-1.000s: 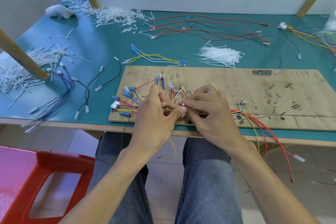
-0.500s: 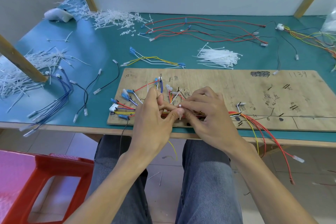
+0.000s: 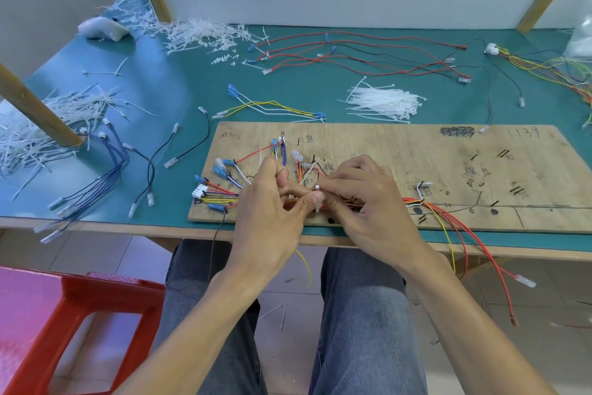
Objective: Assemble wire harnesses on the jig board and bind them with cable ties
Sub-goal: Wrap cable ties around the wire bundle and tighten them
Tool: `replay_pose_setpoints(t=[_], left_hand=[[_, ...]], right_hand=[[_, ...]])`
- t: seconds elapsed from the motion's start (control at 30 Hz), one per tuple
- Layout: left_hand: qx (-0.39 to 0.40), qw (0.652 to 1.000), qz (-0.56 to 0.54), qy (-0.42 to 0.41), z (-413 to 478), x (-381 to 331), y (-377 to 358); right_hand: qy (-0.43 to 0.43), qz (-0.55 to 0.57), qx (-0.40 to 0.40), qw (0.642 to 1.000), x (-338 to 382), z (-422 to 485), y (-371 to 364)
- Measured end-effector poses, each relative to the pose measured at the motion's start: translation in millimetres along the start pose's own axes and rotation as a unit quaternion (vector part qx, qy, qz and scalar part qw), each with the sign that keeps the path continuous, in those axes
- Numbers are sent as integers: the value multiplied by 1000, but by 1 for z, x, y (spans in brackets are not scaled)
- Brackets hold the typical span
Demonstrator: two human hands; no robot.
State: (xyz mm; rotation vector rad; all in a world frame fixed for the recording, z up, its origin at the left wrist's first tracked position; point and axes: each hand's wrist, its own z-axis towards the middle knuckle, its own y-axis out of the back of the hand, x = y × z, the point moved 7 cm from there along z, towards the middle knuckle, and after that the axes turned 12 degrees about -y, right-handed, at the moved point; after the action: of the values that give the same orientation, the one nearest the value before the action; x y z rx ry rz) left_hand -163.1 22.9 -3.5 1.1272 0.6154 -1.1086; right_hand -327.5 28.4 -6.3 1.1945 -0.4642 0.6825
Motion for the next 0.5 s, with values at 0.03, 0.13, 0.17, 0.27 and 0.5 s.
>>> replay_pose_setpoints(t=[0.03,0.13,0.17,0.27,0.5], left_hand=[[0,1000,-3,0,0,0,0],[0,1000,-5,-4,0,1,-1],[-3,1000,-5,-4,0,1,-1],[-5,1000,5,-4,0,1,-1],[0,1000,17,-3,0,1,-1]], right_hand=[[0,1,0,1000,0,0,0],[3,5,-1,1000,1,0,0],[5,5,-1,1000,1,0,0],[5,15,-1,1000,0,0,0],[9,34,0,999,-2,0,0]])
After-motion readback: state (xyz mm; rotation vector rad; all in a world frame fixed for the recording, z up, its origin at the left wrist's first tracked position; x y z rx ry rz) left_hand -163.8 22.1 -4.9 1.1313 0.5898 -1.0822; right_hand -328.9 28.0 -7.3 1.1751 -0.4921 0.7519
